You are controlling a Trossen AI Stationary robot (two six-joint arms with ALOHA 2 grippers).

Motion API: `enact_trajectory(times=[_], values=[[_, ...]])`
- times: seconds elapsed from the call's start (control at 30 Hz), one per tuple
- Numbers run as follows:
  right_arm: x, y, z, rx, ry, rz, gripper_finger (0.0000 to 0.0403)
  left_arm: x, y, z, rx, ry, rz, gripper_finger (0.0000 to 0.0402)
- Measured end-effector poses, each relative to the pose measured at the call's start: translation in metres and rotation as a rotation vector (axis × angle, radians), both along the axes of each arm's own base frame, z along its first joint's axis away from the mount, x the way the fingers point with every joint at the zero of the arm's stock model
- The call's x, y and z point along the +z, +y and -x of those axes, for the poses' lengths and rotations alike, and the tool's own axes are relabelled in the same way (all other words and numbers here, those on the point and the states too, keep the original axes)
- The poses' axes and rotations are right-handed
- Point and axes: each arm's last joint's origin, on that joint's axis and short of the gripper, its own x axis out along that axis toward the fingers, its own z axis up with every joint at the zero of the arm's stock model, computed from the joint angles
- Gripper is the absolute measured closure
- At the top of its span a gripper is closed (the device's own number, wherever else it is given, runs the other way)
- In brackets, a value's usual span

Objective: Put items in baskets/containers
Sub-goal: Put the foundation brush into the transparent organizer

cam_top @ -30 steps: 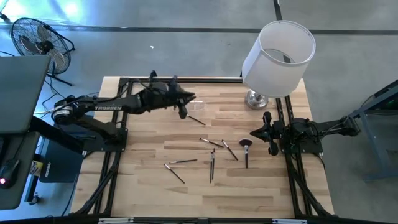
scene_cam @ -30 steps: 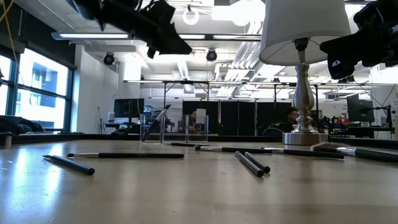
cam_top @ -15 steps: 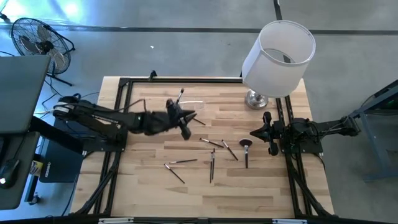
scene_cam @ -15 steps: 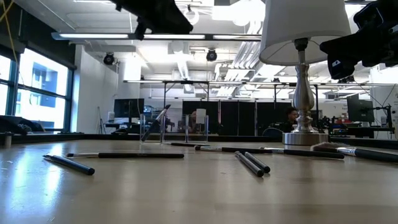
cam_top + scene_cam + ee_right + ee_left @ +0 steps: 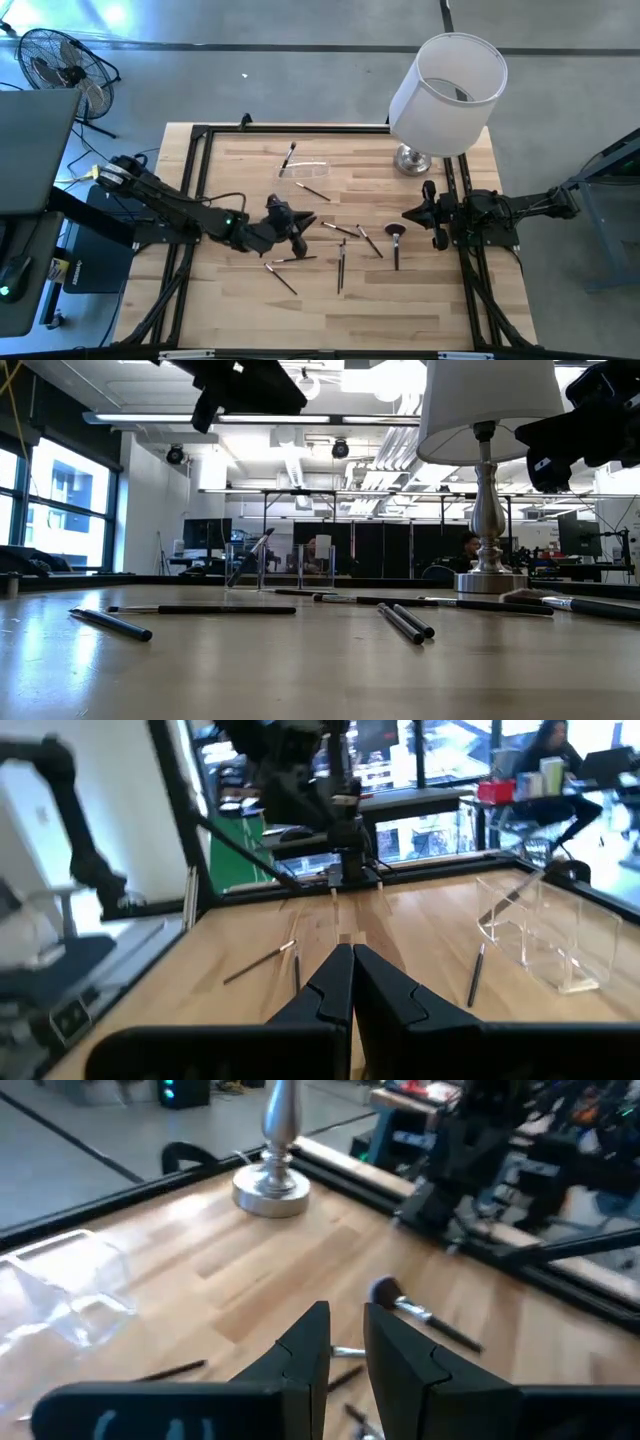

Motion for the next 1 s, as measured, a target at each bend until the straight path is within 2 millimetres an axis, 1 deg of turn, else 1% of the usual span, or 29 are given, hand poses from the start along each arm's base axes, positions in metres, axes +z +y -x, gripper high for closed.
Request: enact_trajectory(times=[0.1, 0.17, 0.27, 0.33, 0.43, 0.5, 0.57, 0.67, 0.73, 0.83, 0.9, 0.97, 1.0], values=[[0.0, -0.001, 0.0, -0.026, 0.001, -0.069, 0.0399, -0.005, -0.001, -0.001, -0.051, 0.029, 0.052, 0.0338], [0.0, -0.001, 0.0, -0.034, 0.001, -0.081, 0.0401, -0.007, 0.003, -0.001, -0.051, 0.058, 0.058, 0.0338], [0.0, -0.002, 0.0, -0.072, -0.004, -0.115, 0.0402, -0.009, 0.01, -0.002, -0.094, 0.165, 0.097, 0.0338], [0.0, -0.003, 0.0, -0.11, -0.008, -0.185, 0.0402, -0.004, 0.02, -0.005, -0.146, 0.25, 0.155, 0.0342], [0.0, -0.004, 0.0, -0.137, -0.009, -0.301, 0.0402, 0.002, 0.037, -0.006, -0.222, 0.408, 0.202, 0.0361], [-0.001, -0.004, -0.002, -0.15, 0.004, -0.364, 0.0402, 0.005, 0.049, -0.007, -0.261, 0.482, 0.173, 0.0377], [-0.004, -0.005, -0.004, -0.174, 0.027, -0.422, 0.0402, 0.007, 0.06, -0.013, -0.312, 0.507, 0.124, 0.0392], [-0.002, -0.004, -0.008, -0.206, 0.078, -0.477, 0.0402, 0.009, 0.076, -0.015, -0.386, 0.549, 0.05, 0.0398], [0.006, -0.002, -0.012, -0.222, 0.105, -0.474, 0.0402, 0.011, 0.085, -0.017, -0.413, 0.552, 0.0, 0.0398], [0.021, 0.004, -0.022, -0.254, 0.189, -0.402, 0.0403, -0.004, 0.096, -0.025, -0.447, 0.62, -0.054, 0.04], [0.032, 0.009, -0.033, -0.281, 0.254, -0.348, 0.0403, -0.013, 0.1, -0.025, -0.467, 0.681, -0.077, 0.04], [0.038, 0.015, -0.044, -0.298, 0.356, -0.292, 0.0403, -0.016, 0.101, -0.035, -0.505, 0.654, -0.133, 0.0401], [0.04, 0.018, -0.051, -0.303, 0.411, -0.27, 0.0403, -0.02, 0.101, -0.038, -0.528, 0.67, -0.159, 0.0401]])
